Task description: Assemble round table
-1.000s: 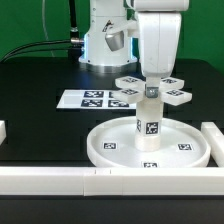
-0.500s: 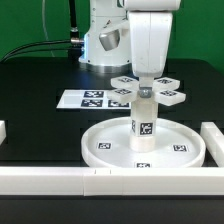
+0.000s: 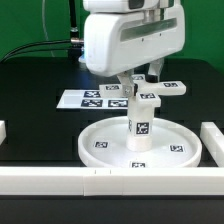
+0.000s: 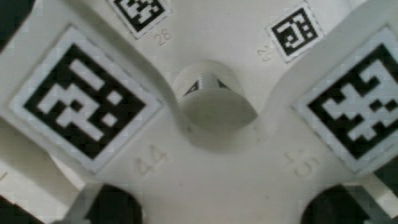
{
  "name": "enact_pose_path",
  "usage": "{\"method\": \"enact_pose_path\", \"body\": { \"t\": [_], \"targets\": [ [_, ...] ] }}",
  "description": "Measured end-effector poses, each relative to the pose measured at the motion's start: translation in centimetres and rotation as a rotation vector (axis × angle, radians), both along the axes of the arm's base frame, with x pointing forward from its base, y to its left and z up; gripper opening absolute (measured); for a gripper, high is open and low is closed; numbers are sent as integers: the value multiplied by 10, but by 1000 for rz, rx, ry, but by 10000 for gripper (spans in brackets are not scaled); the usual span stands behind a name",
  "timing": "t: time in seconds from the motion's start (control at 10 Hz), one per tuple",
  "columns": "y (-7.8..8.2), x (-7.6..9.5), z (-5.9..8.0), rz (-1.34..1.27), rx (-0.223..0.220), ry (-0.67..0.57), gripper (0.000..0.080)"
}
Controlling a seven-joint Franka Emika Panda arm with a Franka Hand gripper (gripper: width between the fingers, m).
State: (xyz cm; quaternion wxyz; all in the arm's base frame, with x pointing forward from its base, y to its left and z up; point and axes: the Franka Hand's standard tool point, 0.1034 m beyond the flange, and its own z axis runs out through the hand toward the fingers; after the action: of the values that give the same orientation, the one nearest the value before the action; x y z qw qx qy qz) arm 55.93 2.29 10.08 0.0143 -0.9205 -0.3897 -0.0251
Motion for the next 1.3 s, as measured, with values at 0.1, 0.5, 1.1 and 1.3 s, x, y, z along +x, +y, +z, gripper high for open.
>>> {"method": "enact_pose_path", "body": {
  "t": [0.1,0.5,1.1,1.3],
  "targets": [
    [0,0,0,-67,2,3,442],
    [1,0,0,-464,31,23,442],
    [12,4,2,-1032,93,44,442],
    [12,3,2,-1119,97,50,442]
  ]
}}
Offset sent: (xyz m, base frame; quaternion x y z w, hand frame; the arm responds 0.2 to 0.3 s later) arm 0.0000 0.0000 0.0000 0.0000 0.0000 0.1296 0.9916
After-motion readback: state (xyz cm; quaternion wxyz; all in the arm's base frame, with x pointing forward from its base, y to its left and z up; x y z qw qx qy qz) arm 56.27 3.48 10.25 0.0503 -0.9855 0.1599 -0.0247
